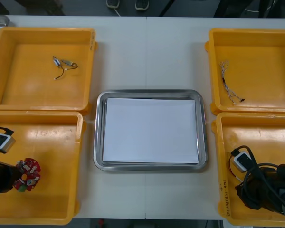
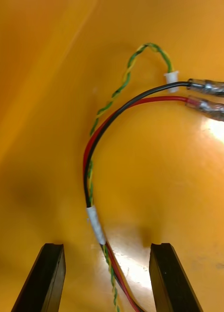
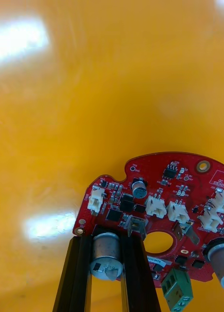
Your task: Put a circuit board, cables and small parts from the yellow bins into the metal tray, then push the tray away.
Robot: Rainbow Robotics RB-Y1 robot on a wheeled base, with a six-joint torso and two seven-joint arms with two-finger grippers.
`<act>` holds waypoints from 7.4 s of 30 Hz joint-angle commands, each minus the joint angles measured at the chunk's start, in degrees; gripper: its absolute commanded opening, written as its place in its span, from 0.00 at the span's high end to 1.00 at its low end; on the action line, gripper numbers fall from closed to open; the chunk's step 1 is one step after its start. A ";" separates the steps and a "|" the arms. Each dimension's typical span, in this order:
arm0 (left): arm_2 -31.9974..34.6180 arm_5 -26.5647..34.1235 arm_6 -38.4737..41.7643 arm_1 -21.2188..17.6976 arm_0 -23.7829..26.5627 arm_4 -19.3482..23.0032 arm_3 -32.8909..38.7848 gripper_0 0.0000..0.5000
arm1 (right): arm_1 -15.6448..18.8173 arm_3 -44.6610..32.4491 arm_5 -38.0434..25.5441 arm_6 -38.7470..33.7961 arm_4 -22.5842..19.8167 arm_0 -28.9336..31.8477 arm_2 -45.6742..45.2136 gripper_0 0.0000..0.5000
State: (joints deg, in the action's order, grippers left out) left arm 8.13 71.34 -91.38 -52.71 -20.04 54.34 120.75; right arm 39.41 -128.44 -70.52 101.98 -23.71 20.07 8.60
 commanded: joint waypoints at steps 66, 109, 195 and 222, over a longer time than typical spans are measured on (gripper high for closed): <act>-48.99 23.41 45.68 18.09 57.57 -17.17 -0.60 1.00 | 1.54 -4.28 -5.15 -1.34 -4.77 -2.85 -6.41 1.00; -54.97 15.32 46.82 16.59 57.48 -20.86 -7.72 0.00 | 11.39 -16.23 -39.48 -0.55 -40.01 -30.79 -25.48 1.00; -15.24 7.94 37.51 13.25 74.53 -17.69 -52.11 0.00 | -0.56 12.16 -19.39 12.28 -15.14 -69.47 47.65 1.00; -25.26 -9.46 35.48 16.59 77.78 -19.72 -66.52 0.00 | -0.83 19.45 -17.20 12.28 -19.80 -69.11 49.14 1.00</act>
State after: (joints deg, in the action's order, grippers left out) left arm -16.42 62.93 -51.28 -37.04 54.82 35.31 54.47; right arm 38.47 -108.87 -88.20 112.79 -42.43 -47.48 56.79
